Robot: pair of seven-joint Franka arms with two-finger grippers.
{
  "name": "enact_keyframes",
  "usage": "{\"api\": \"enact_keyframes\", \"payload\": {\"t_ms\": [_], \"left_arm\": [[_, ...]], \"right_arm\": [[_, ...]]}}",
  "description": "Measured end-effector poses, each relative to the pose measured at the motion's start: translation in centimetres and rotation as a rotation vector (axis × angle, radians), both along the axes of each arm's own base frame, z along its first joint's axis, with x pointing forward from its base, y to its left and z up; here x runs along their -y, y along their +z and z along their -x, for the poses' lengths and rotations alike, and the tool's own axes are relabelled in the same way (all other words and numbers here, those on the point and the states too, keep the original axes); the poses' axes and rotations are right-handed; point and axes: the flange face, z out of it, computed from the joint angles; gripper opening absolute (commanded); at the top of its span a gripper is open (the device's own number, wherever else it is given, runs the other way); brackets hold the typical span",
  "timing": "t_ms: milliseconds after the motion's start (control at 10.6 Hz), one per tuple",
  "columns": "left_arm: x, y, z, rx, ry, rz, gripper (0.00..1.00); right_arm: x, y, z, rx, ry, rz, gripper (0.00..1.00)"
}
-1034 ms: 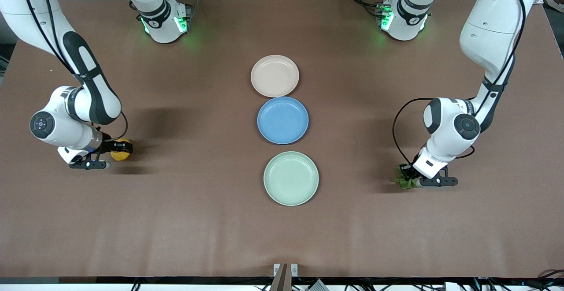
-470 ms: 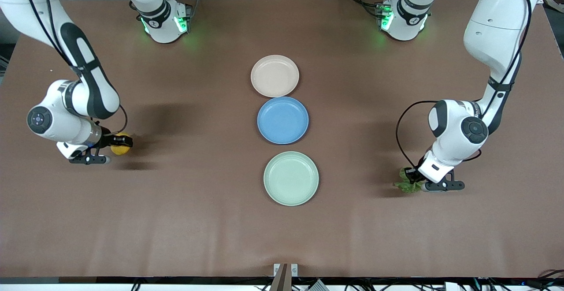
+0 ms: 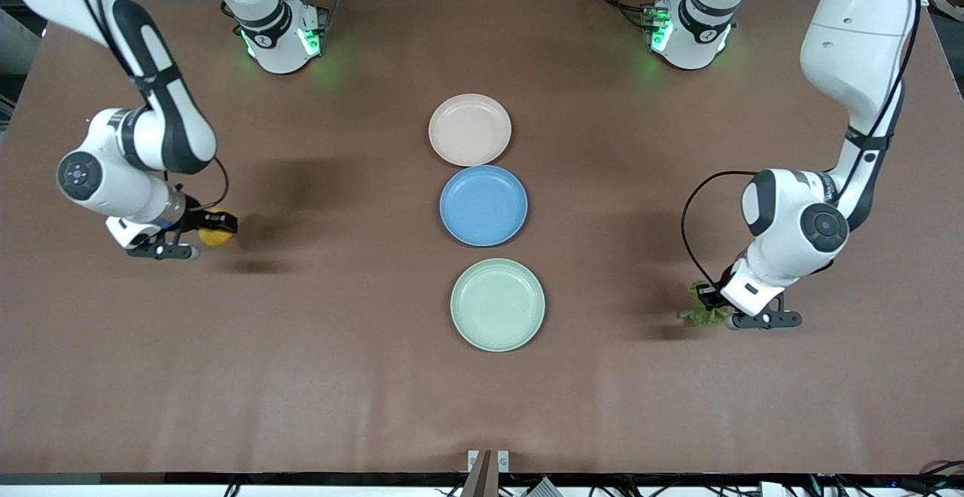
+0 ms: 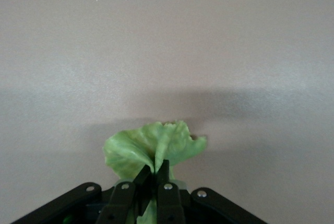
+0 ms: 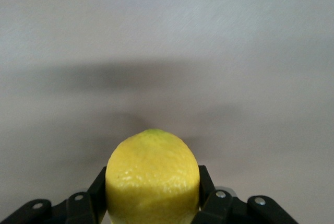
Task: Place lemon and lettuce in plates
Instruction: 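Carry the lemon to the cream plate while the left gripper carries lettuce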
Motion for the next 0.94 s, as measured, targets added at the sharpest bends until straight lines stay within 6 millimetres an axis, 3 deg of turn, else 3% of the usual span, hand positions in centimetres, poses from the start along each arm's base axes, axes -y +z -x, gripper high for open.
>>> {"api": "enact_keyframes", "payload": {"t_ms": [188,470,752,940], "left_arm": [[0.0,2.0,0.0,-0.038,-0.003,-0.007,0.00],[0.3,5.0,0.2,-0.089,-0.013,-0.017,0.00],[1.1,7.4,0.5,-0.123,-0.007,0.000,0.00],[2.1,9.0,1.0,-0.153,0.002,0.002,0.00]], "right_arm": [[-4.7,2.0,1.1,-0.058,-0.057,0.022,0.13],[-13.5,5.3,2.9,-0.082,-0.121,0.073,0.13],[-21.5,5.8,5.8,-0.111,-0.179,0.078,0.13],[-25.9,5.6,7.9,-0.120,-0.202,0.089,0.12]]}}
